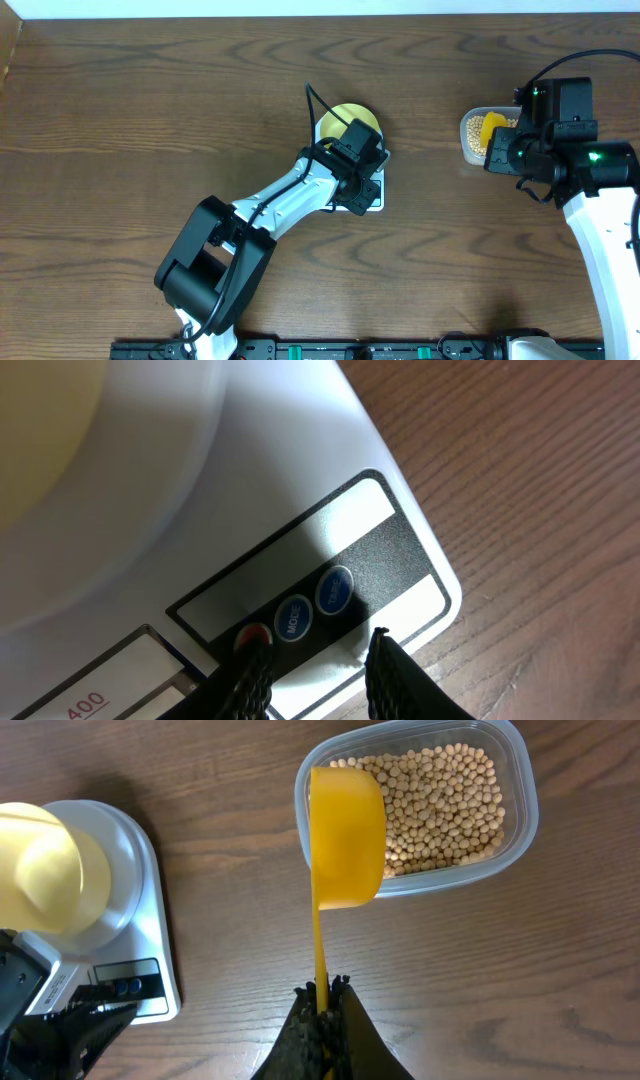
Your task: Scoop item into bowl and weigh 50g on scale
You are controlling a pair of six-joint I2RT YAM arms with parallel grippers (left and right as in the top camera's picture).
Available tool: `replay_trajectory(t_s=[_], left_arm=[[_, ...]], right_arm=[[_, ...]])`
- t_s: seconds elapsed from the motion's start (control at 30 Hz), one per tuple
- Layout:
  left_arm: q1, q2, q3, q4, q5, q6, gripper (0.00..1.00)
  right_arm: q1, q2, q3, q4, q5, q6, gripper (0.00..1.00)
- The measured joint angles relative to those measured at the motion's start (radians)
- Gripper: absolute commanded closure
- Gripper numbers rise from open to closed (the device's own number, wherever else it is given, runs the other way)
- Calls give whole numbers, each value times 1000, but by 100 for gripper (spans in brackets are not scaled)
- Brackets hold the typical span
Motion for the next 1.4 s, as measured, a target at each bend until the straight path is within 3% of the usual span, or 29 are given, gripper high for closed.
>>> replay_trajectory(t_s=[0.57, 1.0, 1.4], left_arm=[[0, -21, -2, -13, -27, 3, 66], [0, -400, -3, -55, -35, -24, 65], [0, -423, -4, -218, -95, -62, 65]], right_arm=[[0, -2, 11, 0, 0, 1, 99], [0, -2, 11, 0, 5, 4, 99], [0, -2, 11, -1, 18, 5, 99]])
